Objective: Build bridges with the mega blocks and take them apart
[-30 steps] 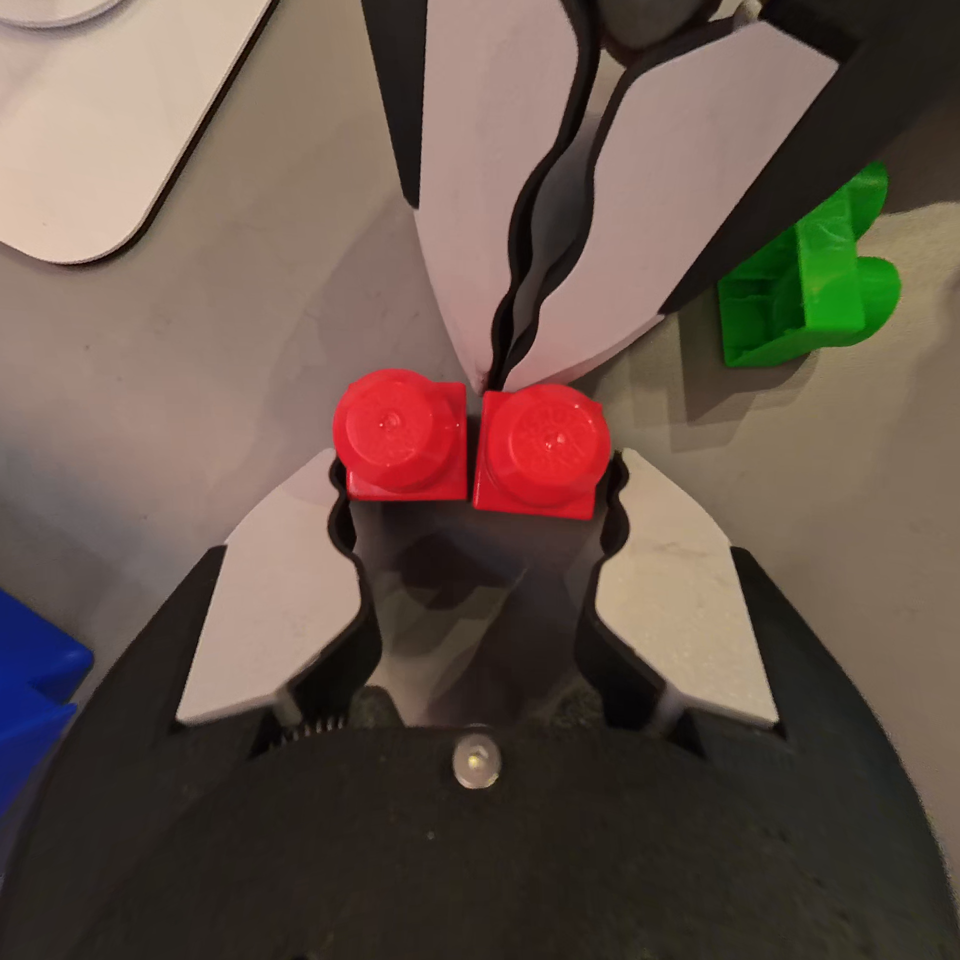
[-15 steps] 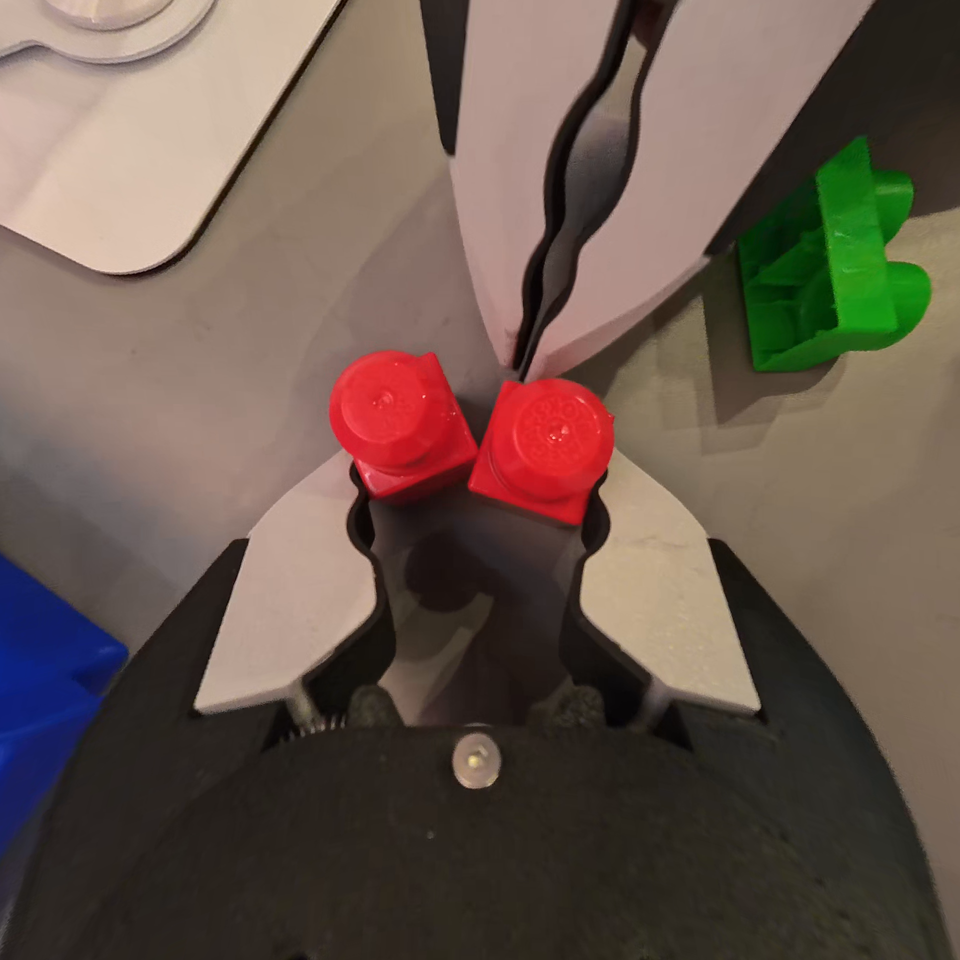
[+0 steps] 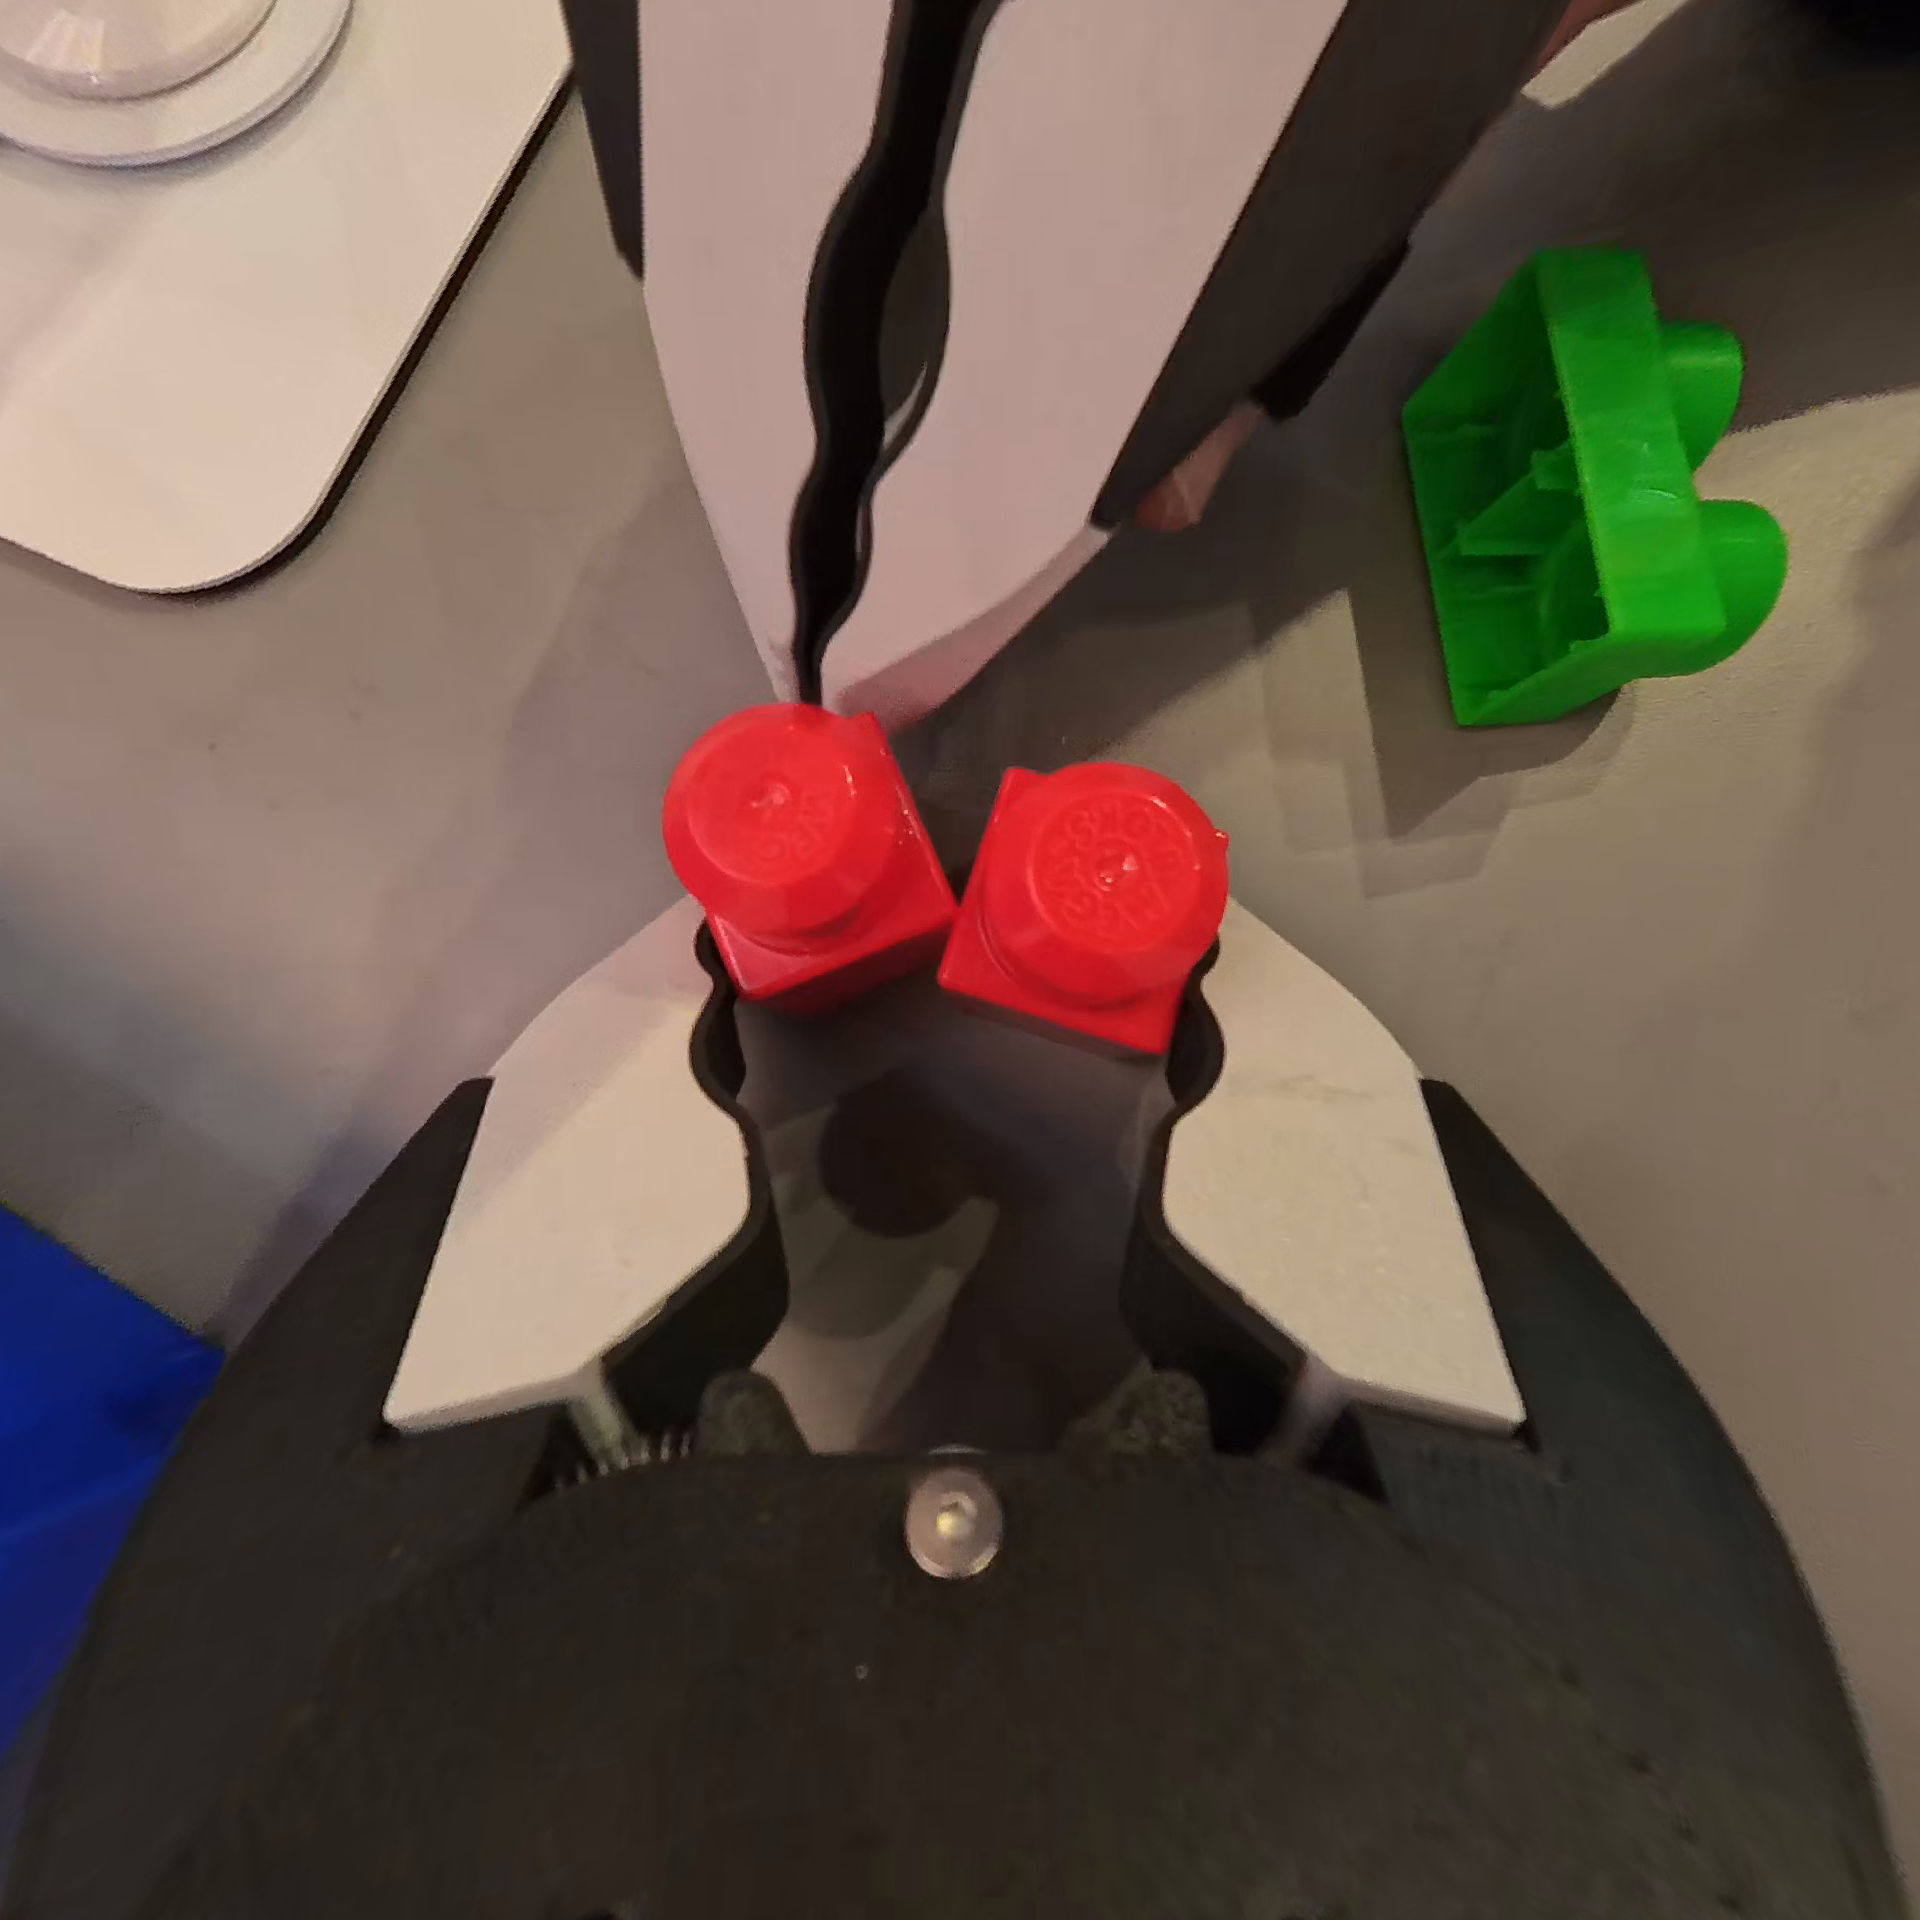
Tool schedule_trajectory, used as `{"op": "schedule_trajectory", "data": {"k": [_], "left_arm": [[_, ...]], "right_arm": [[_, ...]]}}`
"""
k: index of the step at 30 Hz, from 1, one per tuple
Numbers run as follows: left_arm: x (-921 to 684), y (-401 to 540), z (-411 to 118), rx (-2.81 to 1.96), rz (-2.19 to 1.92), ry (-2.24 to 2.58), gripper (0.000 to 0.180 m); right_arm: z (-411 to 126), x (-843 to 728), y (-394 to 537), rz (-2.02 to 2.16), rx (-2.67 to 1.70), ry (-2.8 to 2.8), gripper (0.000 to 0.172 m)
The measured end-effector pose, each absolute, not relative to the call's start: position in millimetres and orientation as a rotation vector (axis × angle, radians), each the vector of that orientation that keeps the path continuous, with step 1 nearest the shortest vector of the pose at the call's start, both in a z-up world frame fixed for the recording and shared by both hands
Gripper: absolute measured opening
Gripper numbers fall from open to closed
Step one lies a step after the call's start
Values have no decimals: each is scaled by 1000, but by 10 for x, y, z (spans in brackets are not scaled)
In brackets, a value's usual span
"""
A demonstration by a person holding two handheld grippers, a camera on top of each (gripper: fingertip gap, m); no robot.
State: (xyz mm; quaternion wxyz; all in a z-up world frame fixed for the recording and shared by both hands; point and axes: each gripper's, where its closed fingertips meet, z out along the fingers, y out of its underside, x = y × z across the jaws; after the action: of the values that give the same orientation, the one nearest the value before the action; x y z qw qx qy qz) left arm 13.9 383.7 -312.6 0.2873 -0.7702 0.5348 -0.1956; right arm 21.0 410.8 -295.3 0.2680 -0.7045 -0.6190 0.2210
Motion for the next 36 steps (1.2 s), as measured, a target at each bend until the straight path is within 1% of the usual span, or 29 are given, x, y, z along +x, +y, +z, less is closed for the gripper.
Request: {"op": "schedule_trajectory", "data": {"k": [3, 24, 30, 36], "left_arm": [[138, 3853, -3132, -2064, -517, 1422, 88], [136, 3863, -3111, -2026, -513, 1438, 86], [119, 3858, -3066, -2021, -541, 1436, 84], [95, 3855, -3082, -2031, -552, 1450, 86]], "right_arm": [[-2958, 145, 3985, 636, -1861, -1738, 0], [-2996, 148, 3903, 670, -1848, -1769, 1], [-2866, 265, 3997, 661, -1854, -1722, 6], [-2586, 469, 4131, 694, -1855, -1623, 6]]}}
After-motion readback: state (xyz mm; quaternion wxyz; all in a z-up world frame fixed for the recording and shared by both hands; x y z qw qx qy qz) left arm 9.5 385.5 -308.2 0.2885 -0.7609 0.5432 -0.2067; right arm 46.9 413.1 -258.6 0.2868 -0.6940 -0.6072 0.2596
